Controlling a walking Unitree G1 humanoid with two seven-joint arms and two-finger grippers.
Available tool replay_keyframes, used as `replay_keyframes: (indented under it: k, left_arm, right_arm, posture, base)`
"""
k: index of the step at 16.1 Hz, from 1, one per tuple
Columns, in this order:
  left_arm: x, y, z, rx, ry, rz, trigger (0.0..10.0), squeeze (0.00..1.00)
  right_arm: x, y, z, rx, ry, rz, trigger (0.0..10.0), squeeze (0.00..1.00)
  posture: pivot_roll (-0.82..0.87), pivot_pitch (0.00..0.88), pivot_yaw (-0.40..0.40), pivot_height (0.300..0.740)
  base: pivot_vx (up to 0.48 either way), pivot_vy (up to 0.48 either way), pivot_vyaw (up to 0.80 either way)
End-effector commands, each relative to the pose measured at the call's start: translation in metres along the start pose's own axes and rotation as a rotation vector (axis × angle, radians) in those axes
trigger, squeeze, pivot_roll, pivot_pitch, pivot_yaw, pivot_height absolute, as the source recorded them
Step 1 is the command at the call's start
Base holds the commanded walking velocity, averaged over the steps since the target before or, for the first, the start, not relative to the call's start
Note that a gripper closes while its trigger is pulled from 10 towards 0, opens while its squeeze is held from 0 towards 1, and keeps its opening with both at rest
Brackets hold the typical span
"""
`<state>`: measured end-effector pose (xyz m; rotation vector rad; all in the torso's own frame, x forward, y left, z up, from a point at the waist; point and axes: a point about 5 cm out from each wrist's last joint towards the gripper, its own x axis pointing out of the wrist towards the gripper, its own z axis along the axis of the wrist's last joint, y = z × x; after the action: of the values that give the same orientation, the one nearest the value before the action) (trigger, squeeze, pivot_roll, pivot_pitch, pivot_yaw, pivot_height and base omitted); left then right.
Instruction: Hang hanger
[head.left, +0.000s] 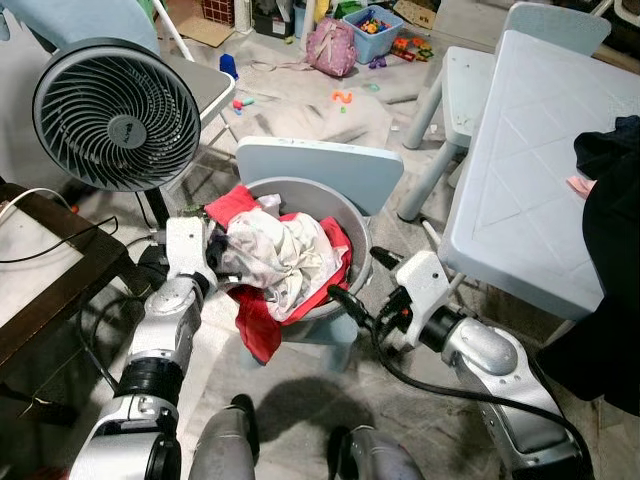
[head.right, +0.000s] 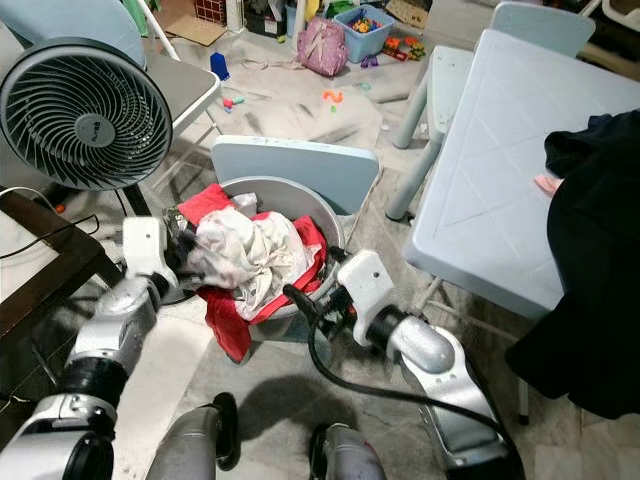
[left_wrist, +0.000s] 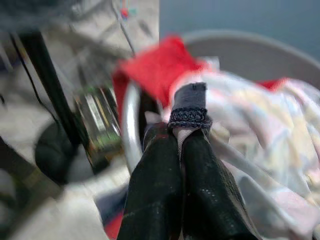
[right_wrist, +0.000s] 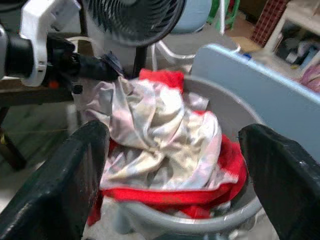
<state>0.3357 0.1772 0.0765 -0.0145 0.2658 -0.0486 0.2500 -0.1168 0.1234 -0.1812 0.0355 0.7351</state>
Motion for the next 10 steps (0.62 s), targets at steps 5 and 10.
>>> replay_keyframes:
  k: [5, 10]
  left_arm:
    - [-0.005, -0.01, 0.031, 0.235, -0.216, -0.068, 0.0, 0.0]
    - [-0.034, -0.02, 0.057, 0.358, -0.398, -0.263, 0.0, 0.0]
  right_arm:
    - [0.009, -0.005, -0.003, 0.009, -0.027, -0.071, 10.0, 0.0]
    - [0.024, -0.011, -0.005, 0.145, -0.102, -0.229, 10.0, 0.0]
  posture:
    - [-0.03, 0.076, -0.067, 0.74]
    - [0.03, 0.04, -0.014, 0.74]
  base:
    - [0.0, 0.0, 0.0]
    - [0.0, 0.0, 0.0]
